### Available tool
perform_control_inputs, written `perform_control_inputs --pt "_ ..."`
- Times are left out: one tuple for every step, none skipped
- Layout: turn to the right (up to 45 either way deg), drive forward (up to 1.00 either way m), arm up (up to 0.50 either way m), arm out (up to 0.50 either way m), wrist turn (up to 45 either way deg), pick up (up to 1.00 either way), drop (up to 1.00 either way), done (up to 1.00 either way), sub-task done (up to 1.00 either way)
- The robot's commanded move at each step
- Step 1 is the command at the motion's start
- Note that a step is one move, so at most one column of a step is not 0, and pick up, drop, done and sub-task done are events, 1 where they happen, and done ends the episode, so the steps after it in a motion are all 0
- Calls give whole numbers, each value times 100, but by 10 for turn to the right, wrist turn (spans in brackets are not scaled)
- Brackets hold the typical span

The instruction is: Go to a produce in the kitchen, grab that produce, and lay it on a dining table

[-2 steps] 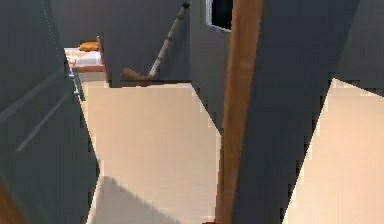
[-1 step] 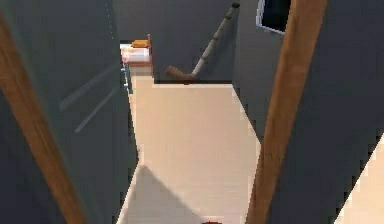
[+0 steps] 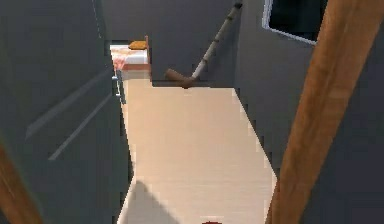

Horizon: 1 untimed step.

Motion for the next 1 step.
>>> perform_control_inputs --pt "-60 0 0 0 0 0 0 0 0"
